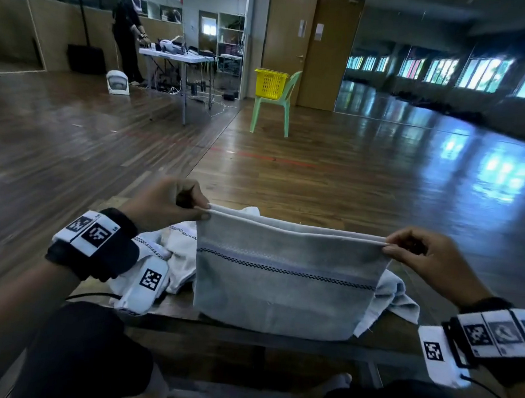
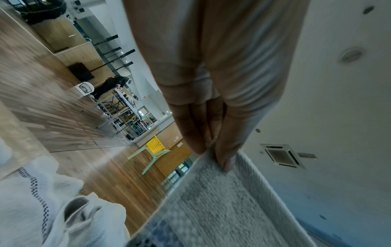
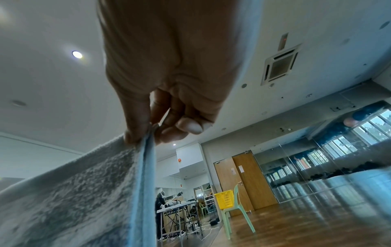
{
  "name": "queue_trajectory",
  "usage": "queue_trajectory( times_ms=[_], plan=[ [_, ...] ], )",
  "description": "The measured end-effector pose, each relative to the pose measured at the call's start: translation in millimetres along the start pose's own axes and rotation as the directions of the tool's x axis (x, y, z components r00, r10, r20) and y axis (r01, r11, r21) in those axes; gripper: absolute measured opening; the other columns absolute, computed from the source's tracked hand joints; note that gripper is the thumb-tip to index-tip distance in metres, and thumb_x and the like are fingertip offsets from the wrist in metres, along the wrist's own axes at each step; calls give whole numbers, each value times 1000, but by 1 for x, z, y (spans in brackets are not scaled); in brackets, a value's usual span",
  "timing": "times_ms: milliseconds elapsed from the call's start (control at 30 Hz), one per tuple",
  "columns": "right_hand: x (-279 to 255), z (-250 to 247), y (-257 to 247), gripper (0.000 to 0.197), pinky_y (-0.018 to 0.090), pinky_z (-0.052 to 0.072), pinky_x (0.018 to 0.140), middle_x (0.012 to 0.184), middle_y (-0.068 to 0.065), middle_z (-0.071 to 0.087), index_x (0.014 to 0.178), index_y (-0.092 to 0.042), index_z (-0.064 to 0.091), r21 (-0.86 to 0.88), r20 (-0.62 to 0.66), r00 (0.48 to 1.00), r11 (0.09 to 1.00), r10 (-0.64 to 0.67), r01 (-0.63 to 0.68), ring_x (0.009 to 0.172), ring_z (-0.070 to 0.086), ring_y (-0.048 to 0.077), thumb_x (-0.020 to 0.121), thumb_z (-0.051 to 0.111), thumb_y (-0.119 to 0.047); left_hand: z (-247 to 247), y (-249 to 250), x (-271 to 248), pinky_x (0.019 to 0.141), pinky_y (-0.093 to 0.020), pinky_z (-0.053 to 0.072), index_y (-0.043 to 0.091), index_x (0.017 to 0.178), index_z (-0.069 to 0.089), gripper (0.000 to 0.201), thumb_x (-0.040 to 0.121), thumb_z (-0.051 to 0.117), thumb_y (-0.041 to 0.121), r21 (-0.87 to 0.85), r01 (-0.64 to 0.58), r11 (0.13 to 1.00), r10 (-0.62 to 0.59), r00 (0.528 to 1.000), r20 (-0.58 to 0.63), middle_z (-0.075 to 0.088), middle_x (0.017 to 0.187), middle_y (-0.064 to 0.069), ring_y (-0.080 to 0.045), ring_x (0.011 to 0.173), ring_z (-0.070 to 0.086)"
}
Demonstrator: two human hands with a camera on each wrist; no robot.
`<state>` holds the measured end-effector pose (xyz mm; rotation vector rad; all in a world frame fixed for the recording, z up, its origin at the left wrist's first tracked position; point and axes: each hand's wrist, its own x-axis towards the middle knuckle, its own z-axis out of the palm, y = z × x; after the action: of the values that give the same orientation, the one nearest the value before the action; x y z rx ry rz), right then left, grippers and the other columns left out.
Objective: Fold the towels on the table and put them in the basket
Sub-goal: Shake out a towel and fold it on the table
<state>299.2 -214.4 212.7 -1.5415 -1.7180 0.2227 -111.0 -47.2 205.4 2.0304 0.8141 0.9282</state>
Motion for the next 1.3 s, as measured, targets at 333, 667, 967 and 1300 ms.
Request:
queue_trajectory(
  times_ms=[333,667,967,1300],
  plan=[
    [2,1,8,25,9,47,63,79,-9,70,95,-28,67,-63,65,998,998,20,-16,73,62,0,81,68,-8,3,-9,0,59,-18,44,19,79,71,11,72,79,20,89,50,995,-55,997,62,63,69,1,-7,64,54],
    [86,28,30,8,5,39,59,84,9,68,89,-9,67,-241,-146,989,969,26,-61,67,55,10,83,64,-4,17,-24,62,62,-25,41,16,77,64,10,76,73,18,371,63,926,69,941,-332,61,68,-3,-17,65,53],
    [62,-1,16,24,2,40,61,66,-5,64,73,-17,62,-110,-23,1000,994,18,-21,65,56,-12,79,65,7,5,-1,39,57,-13,42,13,79,58,11,81,69,14,116,-6,993,12,998,-57,62,64,7,1,59,54],
    [0,69,95,11,11,45,64,79,-3,66,86,-16,63,-216,610,718,943,334,-255,68,59,-7,82,66,-6,60,-99,-21,58,-14,45,23,85,58,20,80,67,40,365,193,911,-336,860,383,66,78,5,5,62,58]
  ],
)
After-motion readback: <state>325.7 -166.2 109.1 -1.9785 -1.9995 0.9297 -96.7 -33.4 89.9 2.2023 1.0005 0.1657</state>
